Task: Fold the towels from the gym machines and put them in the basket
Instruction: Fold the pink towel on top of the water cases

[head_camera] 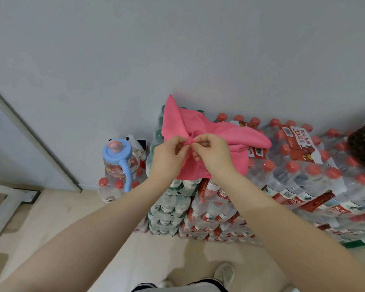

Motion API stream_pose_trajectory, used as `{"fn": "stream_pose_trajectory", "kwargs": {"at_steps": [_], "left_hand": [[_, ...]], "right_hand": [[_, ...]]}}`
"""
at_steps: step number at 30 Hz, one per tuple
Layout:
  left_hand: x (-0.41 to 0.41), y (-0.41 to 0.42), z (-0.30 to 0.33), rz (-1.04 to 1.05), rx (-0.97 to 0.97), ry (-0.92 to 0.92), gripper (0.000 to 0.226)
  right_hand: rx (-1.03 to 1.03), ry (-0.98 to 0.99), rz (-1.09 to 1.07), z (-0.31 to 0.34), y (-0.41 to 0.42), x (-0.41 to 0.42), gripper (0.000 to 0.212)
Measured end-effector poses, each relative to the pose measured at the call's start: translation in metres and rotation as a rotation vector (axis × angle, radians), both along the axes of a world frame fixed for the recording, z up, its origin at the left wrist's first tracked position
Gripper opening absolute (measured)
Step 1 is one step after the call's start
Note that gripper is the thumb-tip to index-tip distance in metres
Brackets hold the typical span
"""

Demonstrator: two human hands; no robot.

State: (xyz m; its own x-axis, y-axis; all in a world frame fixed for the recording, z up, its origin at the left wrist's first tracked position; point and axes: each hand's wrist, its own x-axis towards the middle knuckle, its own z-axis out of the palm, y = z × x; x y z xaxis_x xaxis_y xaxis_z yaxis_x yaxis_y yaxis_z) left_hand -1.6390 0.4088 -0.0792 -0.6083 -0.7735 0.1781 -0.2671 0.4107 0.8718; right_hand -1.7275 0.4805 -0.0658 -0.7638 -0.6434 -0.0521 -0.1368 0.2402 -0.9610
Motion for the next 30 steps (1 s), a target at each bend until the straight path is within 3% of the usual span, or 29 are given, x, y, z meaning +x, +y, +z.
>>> {"fn": "stream_pose_trajectory", "kwargs": {"at_steps": [10,14,20,24,26,30], "left_hand": [[-0.007,0.002,0.003,-0.003,-0.105,-0.126,0.019],[-0.008,0.006,0.003,-0.008,0.016,-0.049,0.021],[-0.010,0.011,0.007,-0.019,0.162,0.029,0.020],[-0.011,0.007,0.005,-0.025,0.347,0.039,0.021],[-0.013,0.005,0.006,-0.027,0.347,0.033,0.012],[-0.017,0.000,0.015,-0.051,0.330,0.010,0.013]], "right_hand": [[-0.019,-0.041,0.025,-0.001,0.004,0.001,0.023],[-0.026,-0.045,-0.014,0.004,0.006,0.000,0.024],[0.010,0.155,-0.017,0.001,0.010,-0.002,0.012],[0.067,0.185,0.075,-0.007,0.016,0.002,0.034],[0.068,0.199,0.110,-0.011,0.019,0.003,0.040],[-0.010,0.153,0.103,-0.016,0.025,0.006,0.038]]}}
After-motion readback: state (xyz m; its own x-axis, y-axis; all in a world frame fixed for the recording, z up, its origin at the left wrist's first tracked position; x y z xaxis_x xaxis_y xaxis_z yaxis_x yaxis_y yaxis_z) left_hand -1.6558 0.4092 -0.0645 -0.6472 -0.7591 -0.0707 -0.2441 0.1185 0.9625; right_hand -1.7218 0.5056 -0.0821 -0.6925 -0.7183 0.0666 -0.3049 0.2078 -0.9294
